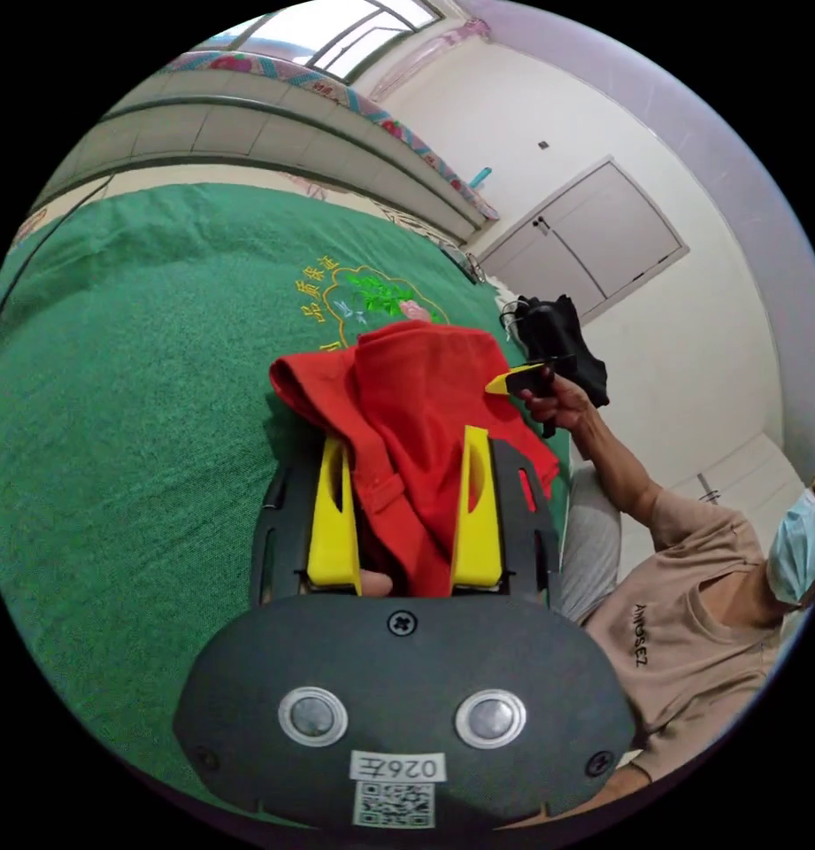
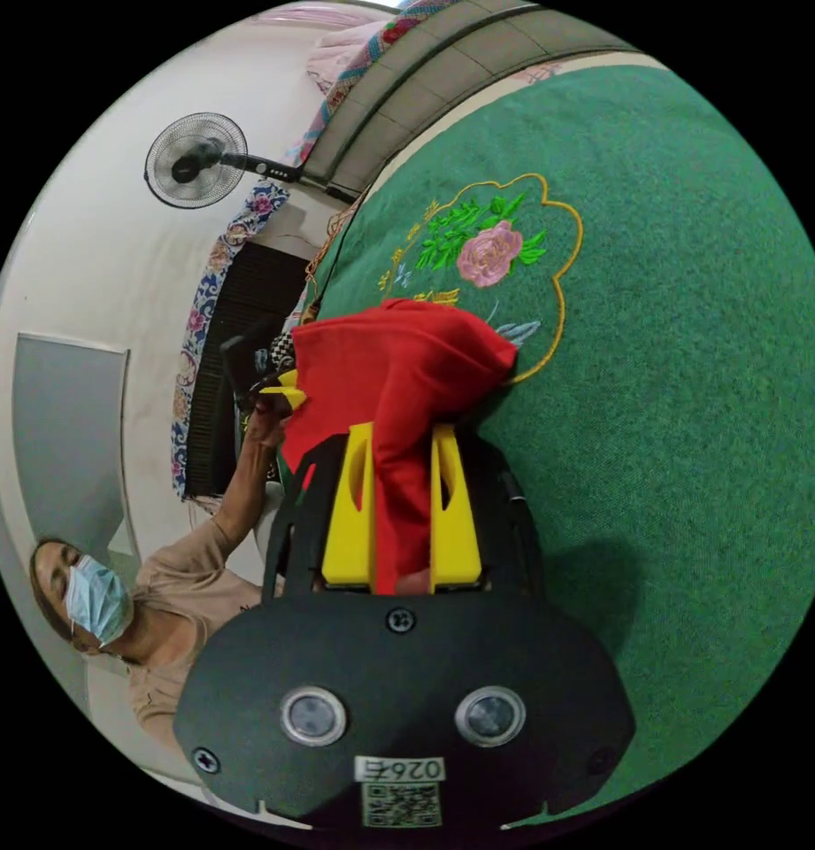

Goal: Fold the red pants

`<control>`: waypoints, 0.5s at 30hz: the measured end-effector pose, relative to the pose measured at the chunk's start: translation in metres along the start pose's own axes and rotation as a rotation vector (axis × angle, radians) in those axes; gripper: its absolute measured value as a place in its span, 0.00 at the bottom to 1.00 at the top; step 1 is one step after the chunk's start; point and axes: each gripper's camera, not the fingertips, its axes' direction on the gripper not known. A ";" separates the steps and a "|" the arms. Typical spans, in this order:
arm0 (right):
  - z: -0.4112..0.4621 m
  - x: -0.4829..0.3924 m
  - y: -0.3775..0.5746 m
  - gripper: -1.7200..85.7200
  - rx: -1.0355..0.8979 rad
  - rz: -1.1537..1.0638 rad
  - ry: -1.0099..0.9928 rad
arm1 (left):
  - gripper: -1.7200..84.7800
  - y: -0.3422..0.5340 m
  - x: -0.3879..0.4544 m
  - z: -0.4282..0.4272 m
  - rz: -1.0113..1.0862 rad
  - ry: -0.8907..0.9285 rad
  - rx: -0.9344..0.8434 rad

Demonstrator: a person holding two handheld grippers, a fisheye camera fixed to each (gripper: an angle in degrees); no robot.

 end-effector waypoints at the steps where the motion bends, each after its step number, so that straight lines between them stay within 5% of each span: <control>1: -0.003 0.001 0.004 0.06 0.015 0.011 0.002 | 0.13 -0.002 0.006 0.009 0.012 -0.031 -0.037; 9: -0.050 -0.023 0.034 0.08 0.016 0.000 0.169 | 0.11 0.003 -0.005 0.058 -0.134 0.188 -0.042; 15: -0.079 -0.017 0.065 0.11 0.050 0.061 0.024 | 0.10 0.006 0.012 0.100 -0.147 0.232 -0.041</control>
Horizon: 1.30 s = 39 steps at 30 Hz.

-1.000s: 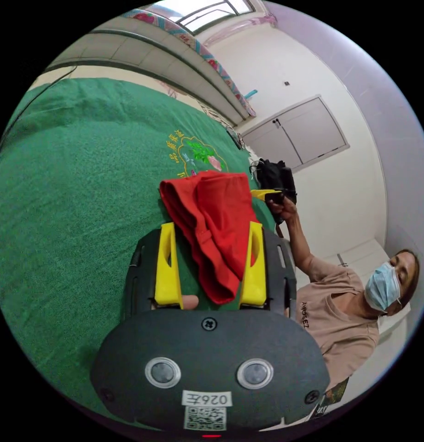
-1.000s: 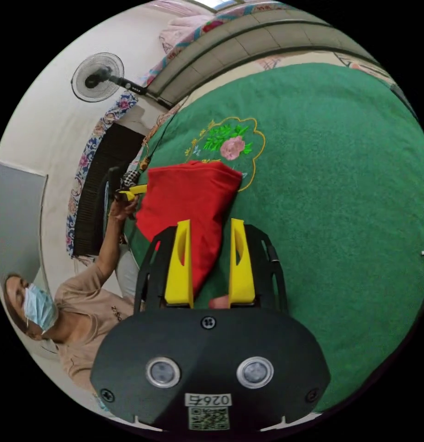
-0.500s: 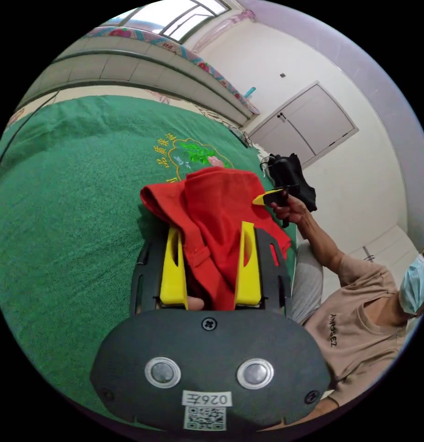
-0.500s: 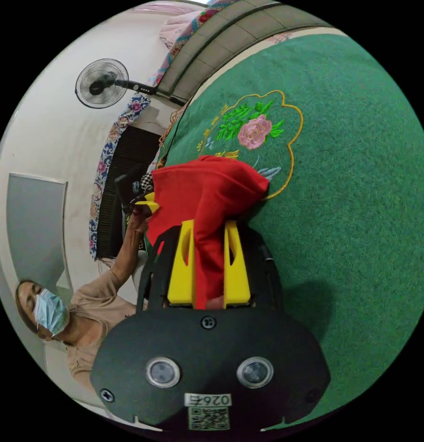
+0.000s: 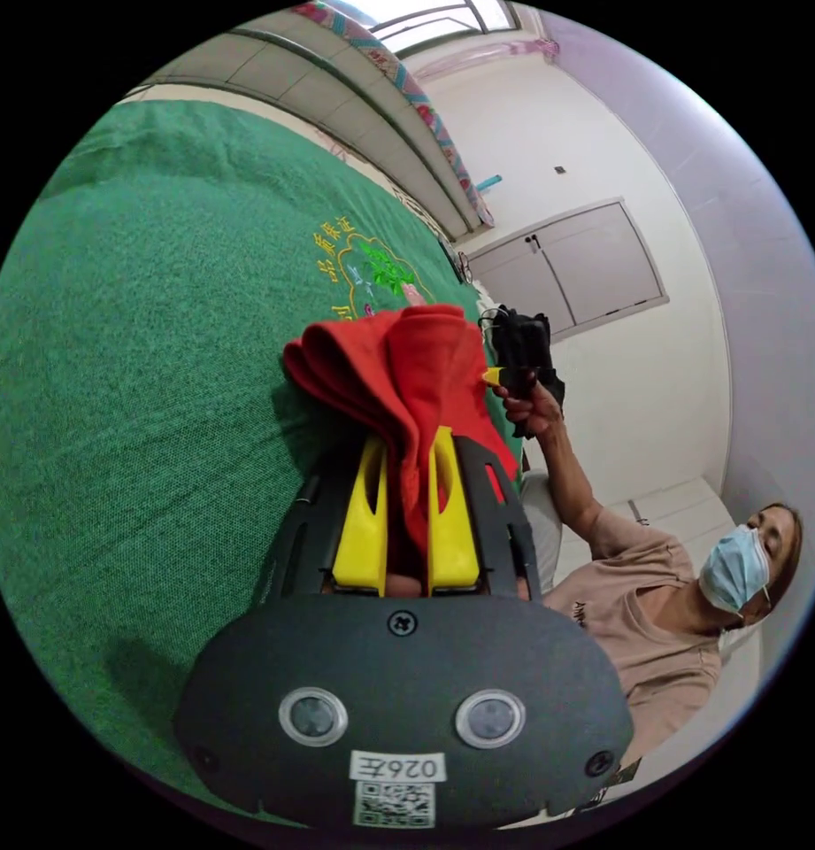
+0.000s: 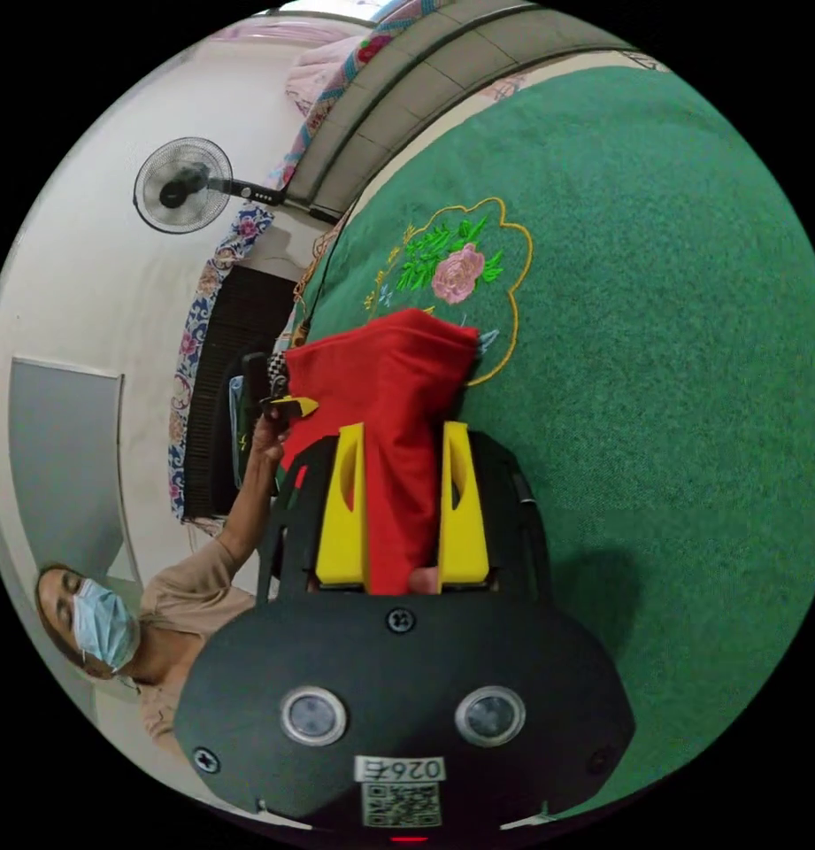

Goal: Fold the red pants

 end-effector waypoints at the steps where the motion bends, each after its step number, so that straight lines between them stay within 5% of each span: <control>1: -0.001 -0.001 0.006 0.09 0.027 0.006 0.008 | 0.10 0.001 0.004 0.010 0.005 -0.006 -0.004; 8: -0.017 -0.052 0.047 0.03 0.132 -0.040 0.092 | 0.10 0.019 0.040 0.061 0.039 -0.084 0.017; 15: -0.103 -0.172 0.141 0.02 0.229 -0.291 0.290 | 0.10 0.049 0.170 0.113 0.299 -0.280 0.105; 19: -0.181 -0.243 0.220 0.02 0.442 -0.376 0.523 | 0.10 0.056 0.256 0.160 0.416 -0.253 0.223; 24: -0.281 -0.284 0.345 0.02 0.724 -0.366 0.688 | 0.10 0.018 0.382 0.250 0.642 -0.224 0.169; 30: -0.416 -0.263 0.478 0.02 1.039 -0.163 0.744 | 0.10 -0.056 0.546 0.434 0.925 -0.179 0.023; 34: -0.491 -0.187 0.538 0.06 1.233 0.184 0.788 | 0.09 -0.114 0.611 0.594 0.809 -0.206 -0.072; 37: -0.519 -0.131 0.553 0.11 1.092 0.576 0.978 | 0.04 -0.102 0.630 0.660 0.720 -0.417 -0.016; 39: -0.513 -0.133 0.576 0.11 1.120 0.561 1.008 | 0.02 -0.069 0.645 0.682 0.831 -0.442 0.025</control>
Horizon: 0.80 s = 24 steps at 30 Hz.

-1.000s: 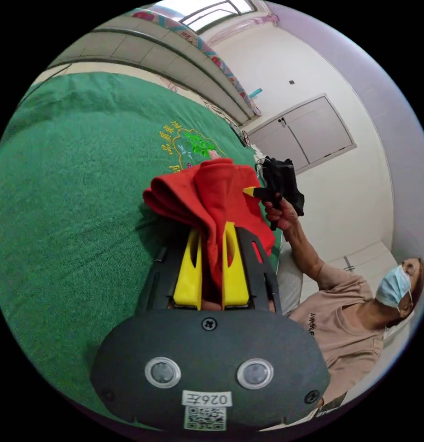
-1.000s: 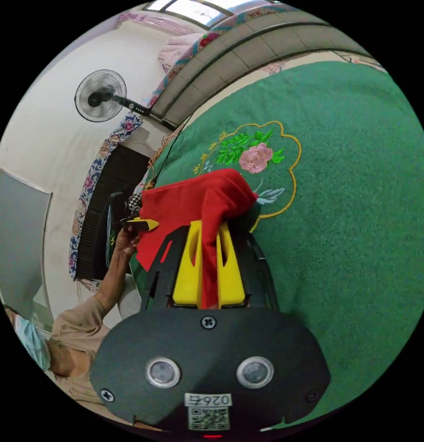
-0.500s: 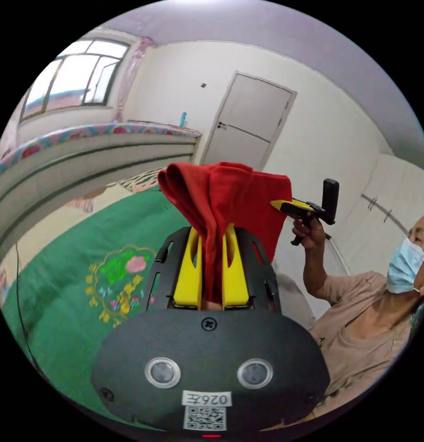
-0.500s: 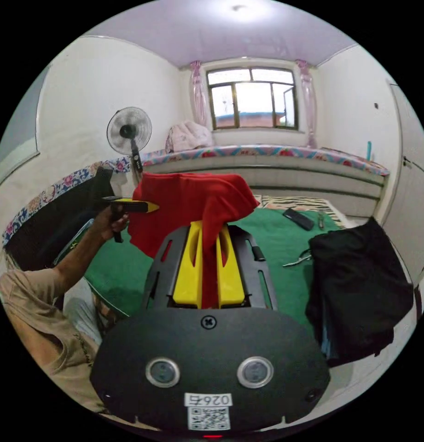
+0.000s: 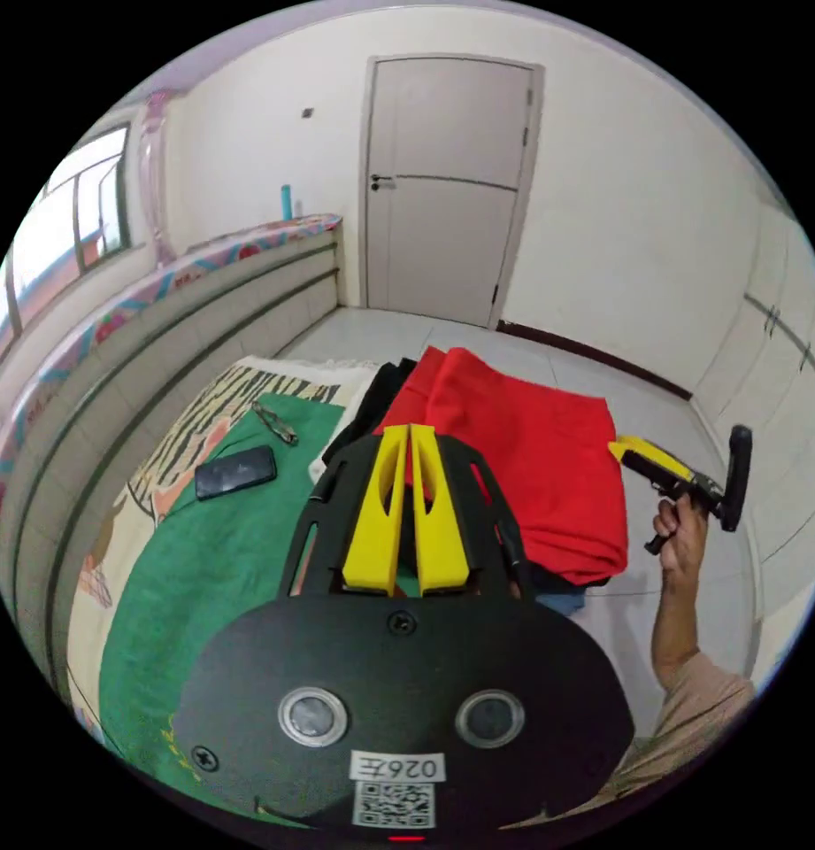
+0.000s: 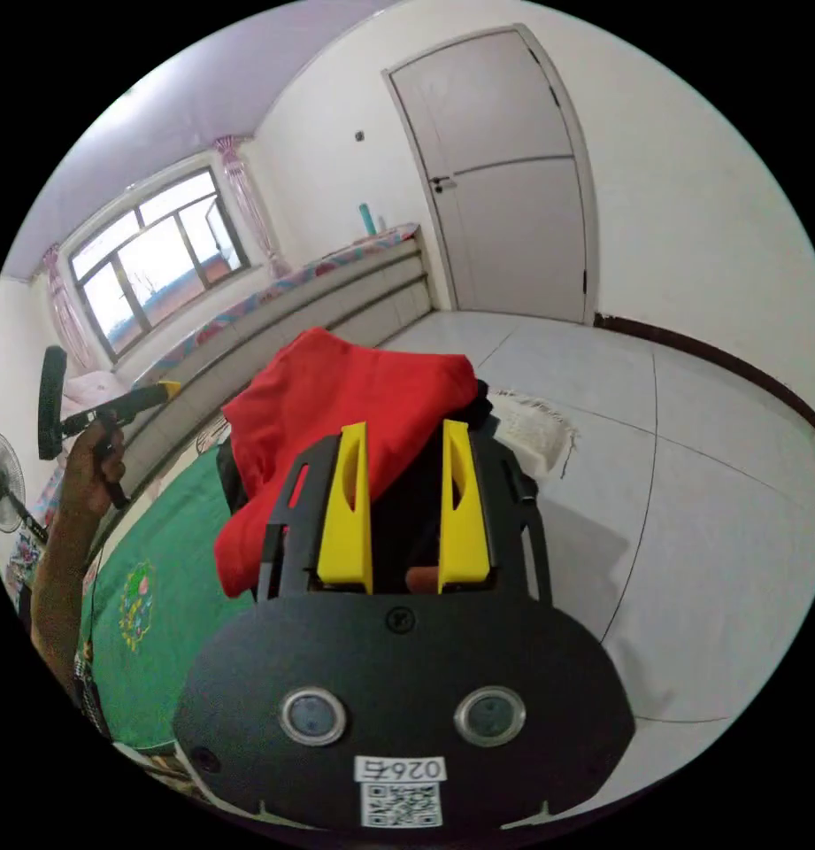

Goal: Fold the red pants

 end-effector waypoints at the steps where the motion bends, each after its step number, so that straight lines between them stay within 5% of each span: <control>1: -0.016 0.003 0.013 0.10 0.070 0.006 0.011 | 0.02 0.009 0.029 0.002 0.077 -0.055 0.042; 6: -0.067 -0.054 0.048 0.03 0.289 -0.235 0.051 | 0.01 0.033 0.124 0.024 0.288 -0.266 0.142; 9: -0.056 -0.096 0.054 0.01 0.223 -0.379 -0.057 | 0.01 0.027 0.151 0.059 0.300 -0.217 0.013; 12: -0.011 -0.119 0.067 0.01 -0.052 -0.466 -0.115 | 0.01 0.036 0.165 0.094 0.364 -0.288 -0.090; 14: -0.010 -0.118 0.093 0.01 0.025 -0.484 -0.173 | 0.01 0.041 0.175 0.086 0.395 -0.301 -0.073; 24: -0.120 -0.209 0.197 0.01 0.261 -0.465 -0.123 | 0.01 0.149 0.203 -0.110 0.348 -0.253 -0.058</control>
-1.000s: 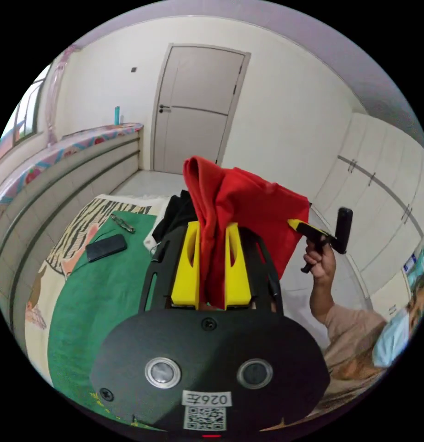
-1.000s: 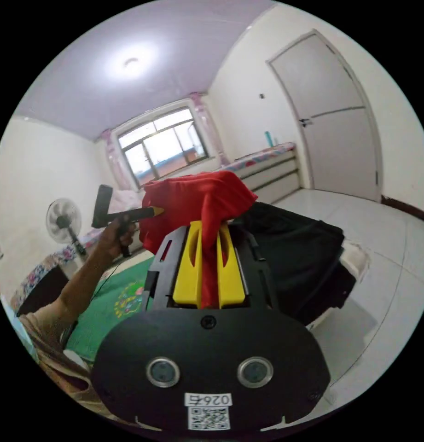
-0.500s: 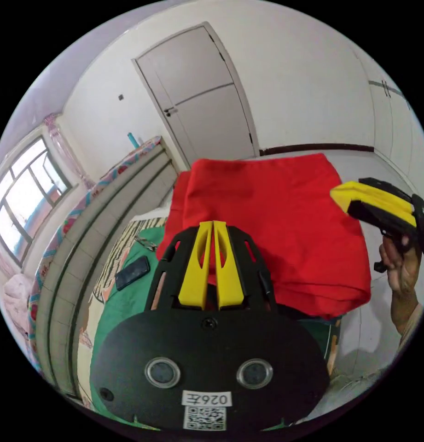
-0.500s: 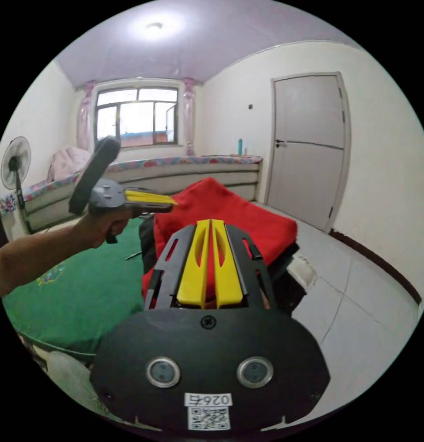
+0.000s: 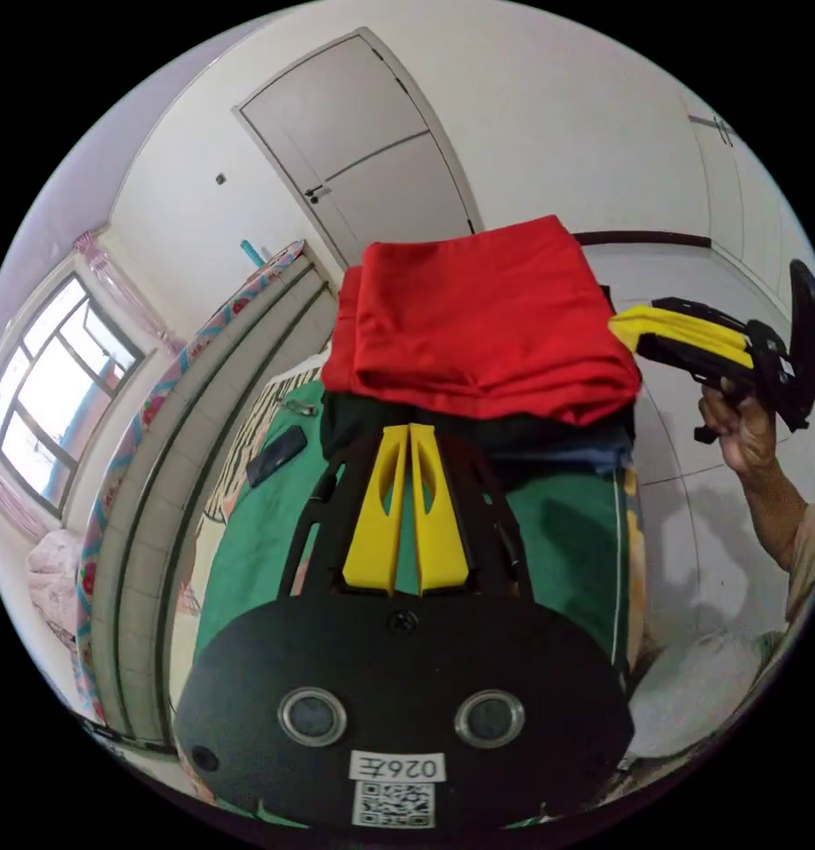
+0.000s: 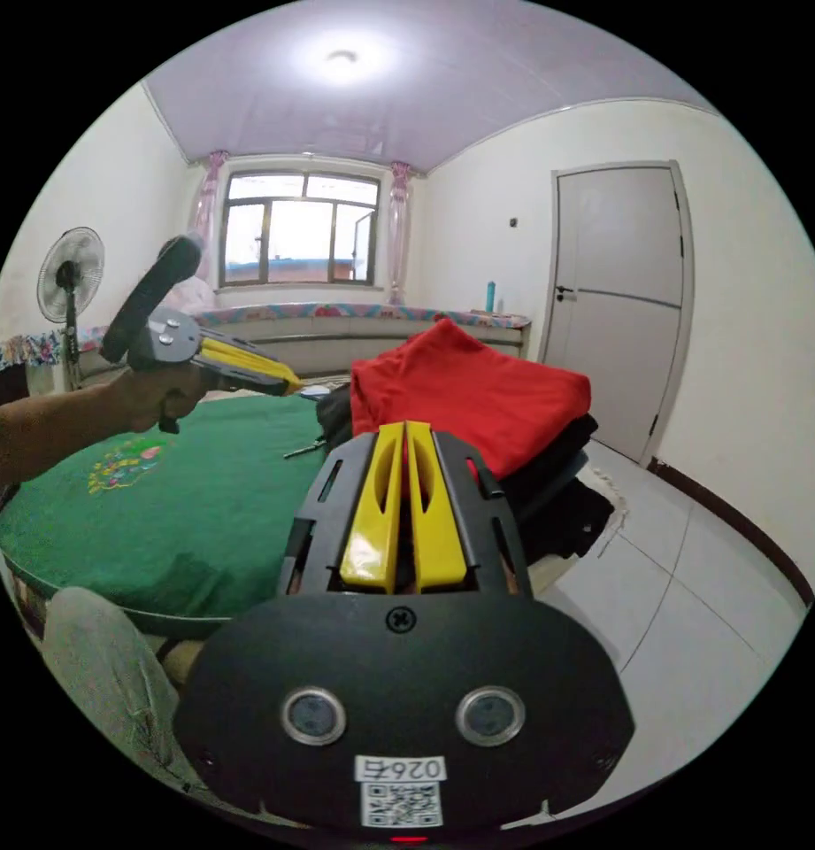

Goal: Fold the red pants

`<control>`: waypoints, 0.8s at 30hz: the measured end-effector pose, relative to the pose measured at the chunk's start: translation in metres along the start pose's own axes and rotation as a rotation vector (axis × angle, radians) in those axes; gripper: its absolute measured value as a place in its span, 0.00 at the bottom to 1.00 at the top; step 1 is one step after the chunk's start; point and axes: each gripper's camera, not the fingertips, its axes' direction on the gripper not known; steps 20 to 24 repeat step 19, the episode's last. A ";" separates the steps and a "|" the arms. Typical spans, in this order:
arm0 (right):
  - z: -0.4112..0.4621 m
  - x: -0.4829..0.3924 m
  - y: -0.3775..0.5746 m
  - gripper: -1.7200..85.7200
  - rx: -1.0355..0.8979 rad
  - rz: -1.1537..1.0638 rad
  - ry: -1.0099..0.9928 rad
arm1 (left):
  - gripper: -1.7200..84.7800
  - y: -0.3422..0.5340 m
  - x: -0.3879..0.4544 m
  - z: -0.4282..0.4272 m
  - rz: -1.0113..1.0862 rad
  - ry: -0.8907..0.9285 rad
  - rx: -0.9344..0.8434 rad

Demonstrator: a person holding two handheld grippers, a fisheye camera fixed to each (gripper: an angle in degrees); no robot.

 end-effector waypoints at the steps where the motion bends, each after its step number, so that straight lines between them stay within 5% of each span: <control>1: -0.014 -0.027 0.002 0.01 0.015 -0.009 -0.057 | 0.01 0.030 -0.003 -0.031 -0.032 0.013 -0.014; 14: -0.080 -0.436 -0.054 0.01 -0.046 -0.435 -0.748 | 0.01 0.421 -0.065 -0.478 -0.649 -0.219 -0.166; 19: -0.098 -0.606 -0.070 0.01 -0.050 -0.611 -0.956 | 0.02 0.578 -0.038 -0.701 -1.014 -0.566 -0.101; 24: -0.098 -0.606 -0.070 0.01 -0.050 -0.611 -0.956 | 0.02 0.578 -0.038 -0.701 -1.014 -0.566 -0.101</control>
